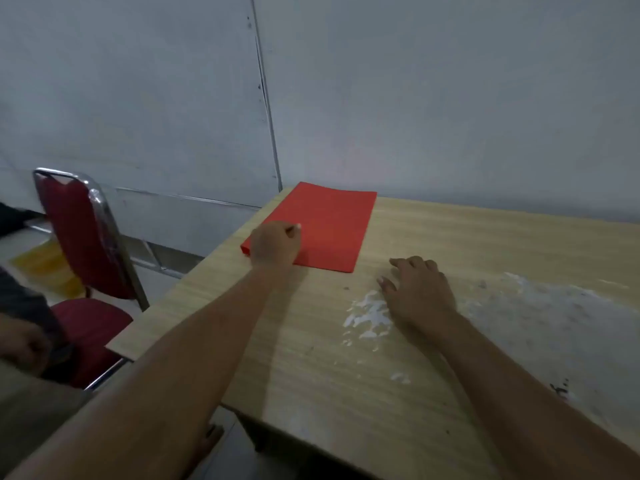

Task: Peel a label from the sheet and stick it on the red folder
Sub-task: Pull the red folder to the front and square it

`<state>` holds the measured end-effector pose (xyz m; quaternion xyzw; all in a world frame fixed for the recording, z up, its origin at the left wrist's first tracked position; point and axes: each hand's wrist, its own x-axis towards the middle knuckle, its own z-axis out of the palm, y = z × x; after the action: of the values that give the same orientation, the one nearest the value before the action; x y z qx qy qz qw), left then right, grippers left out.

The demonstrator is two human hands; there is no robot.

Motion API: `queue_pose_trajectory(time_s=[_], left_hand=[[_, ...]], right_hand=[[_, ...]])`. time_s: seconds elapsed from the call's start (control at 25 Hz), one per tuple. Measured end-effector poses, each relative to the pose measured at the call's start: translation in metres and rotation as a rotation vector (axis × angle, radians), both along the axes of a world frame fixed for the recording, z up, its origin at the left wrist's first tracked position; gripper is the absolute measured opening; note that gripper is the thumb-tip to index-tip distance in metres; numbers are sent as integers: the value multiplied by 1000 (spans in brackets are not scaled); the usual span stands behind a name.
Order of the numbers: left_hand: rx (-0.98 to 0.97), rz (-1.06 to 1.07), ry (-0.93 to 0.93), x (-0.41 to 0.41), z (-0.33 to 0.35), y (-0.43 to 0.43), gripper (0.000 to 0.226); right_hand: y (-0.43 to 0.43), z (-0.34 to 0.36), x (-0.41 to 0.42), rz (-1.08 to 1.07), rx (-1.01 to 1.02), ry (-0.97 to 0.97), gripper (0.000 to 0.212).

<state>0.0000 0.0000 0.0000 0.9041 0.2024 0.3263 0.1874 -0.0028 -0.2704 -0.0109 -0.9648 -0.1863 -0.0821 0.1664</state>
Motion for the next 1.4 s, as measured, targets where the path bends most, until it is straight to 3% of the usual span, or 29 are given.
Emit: queue_pose_trajectory(time_s=[0.2,0.48,0.8,1.0,1.24,1.4], left_hand=[[-110,227,86,-7,-9,56,41],[-129,140,84,-5,-23,58,47],[-127,151,172,0,-25,62,60],[-139,164,165,1,-27,59,61],[-192,172,163,1,-24,54,64],[-205,146,138,2,-24,45,65]], right_hand=[[26,2,4,22,4,14,57],[44,2,7,-46,-32,26,58],[70,9,28,-108,-7,172,60],[95,9,29,-182,139,278,54],[101,16,54,-278,506,380,41],[93,15,63,-334,553,375,45]])
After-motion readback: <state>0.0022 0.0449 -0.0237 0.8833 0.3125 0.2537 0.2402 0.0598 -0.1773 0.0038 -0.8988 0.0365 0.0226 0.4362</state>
